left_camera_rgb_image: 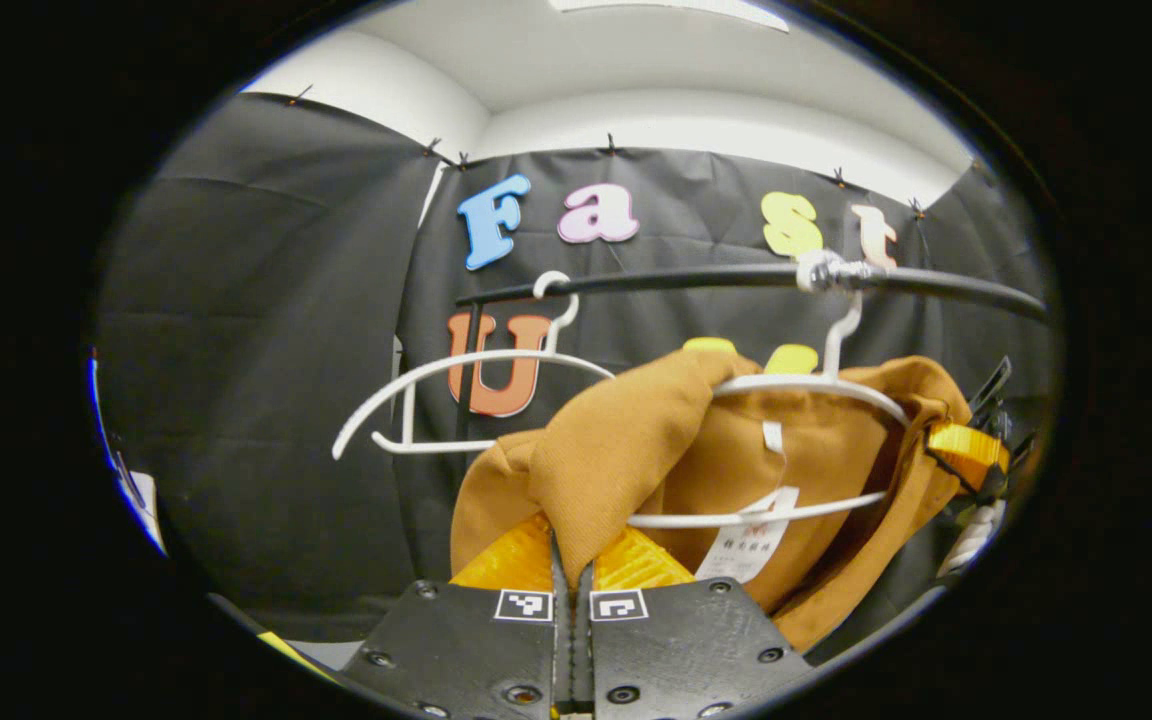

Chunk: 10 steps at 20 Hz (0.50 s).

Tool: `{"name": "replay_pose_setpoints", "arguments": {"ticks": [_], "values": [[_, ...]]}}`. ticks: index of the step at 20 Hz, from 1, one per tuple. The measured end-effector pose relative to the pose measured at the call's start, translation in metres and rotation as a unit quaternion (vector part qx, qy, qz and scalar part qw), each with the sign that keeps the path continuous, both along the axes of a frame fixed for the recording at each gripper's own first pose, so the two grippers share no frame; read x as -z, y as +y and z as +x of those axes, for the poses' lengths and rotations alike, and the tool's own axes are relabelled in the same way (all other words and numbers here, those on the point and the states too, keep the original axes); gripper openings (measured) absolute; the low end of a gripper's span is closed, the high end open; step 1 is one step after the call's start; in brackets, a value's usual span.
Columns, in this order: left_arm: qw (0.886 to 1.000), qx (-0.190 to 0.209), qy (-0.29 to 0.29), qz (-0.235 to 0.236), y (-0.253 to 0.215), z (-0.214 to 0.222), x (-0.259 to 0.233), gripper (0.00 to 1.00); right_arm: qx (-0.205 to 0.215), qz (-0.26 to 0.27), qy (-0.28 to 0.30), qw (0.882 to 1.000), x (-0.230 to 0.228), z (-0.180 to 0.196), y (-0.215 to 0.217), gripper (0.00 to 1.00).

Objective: Grasp the clothes on the hanger with both hands and then place them into the laundry hamper below.

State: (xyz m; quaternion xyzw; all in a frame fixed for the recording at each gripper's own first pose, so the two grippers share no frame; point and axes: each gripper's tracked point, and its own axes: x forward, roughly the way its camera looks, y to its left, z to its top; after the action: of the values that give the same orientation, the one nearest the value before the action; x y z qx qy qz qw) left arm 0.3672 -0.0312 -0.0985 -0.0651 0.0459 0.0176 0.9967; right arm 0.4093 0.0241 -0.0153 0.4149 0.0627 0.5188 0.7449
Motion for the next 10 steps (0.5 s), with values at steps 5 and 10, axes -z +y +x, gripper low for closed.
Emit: {"name": "replay_pose_setpoints", "arguments": {"ticks": [5,10], "values": [[0.999,-0.016,-0.037,0.002,0.023,0.001,-0.038,0.04,0.007,0.065,-0.001,0.998,-0.023,0.016,-0.019,0.03],[0.999,-0.016,-0.046,0.02,0.034,0.009,-0.06,0.05,0.02,0.091,-0.01,0.996,-0.046,0.031,-0.029,0.03]]}}
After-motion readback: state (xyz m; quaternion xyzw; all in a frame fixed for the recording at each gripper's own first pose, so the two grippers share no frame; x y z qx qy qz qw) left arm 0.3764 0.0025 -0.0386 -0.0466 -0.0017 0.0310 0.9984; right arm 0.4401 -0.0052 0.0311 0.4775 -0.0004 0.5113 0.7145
